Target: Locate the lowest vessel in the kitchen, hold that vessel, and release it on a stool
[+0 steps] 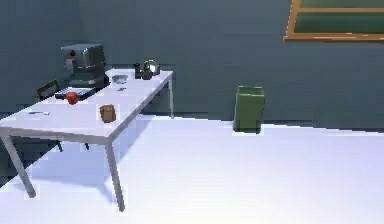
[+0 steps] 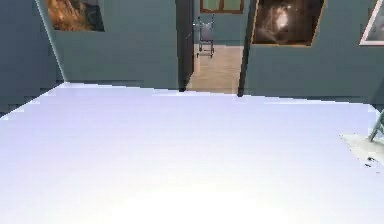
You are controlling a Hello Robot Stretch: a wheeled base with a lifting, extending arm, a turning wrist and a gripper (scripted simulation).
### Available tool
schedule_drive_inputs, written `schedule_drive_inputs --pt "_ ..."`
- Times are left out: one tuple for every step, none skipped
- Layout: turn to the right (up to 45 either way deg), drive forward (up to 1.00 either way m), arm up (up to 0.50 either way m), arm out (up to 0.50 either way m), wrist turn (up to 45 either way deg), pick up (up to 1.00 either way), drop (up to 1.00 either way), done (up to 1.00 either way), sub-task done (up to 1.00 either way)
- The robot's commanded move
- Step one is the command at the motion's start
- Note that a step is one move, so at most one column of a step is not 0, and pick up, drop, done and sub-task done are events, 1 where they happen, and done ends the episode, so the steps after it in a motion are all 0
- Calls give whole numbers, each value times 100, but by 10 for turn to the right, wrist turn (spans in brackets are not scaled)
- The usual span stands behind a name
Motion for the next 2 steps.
schedule_drive_inputs --pt "450 0 0 0 0 0 0 0 0" --pt "330 0 0 0 0 0 0 0 0"
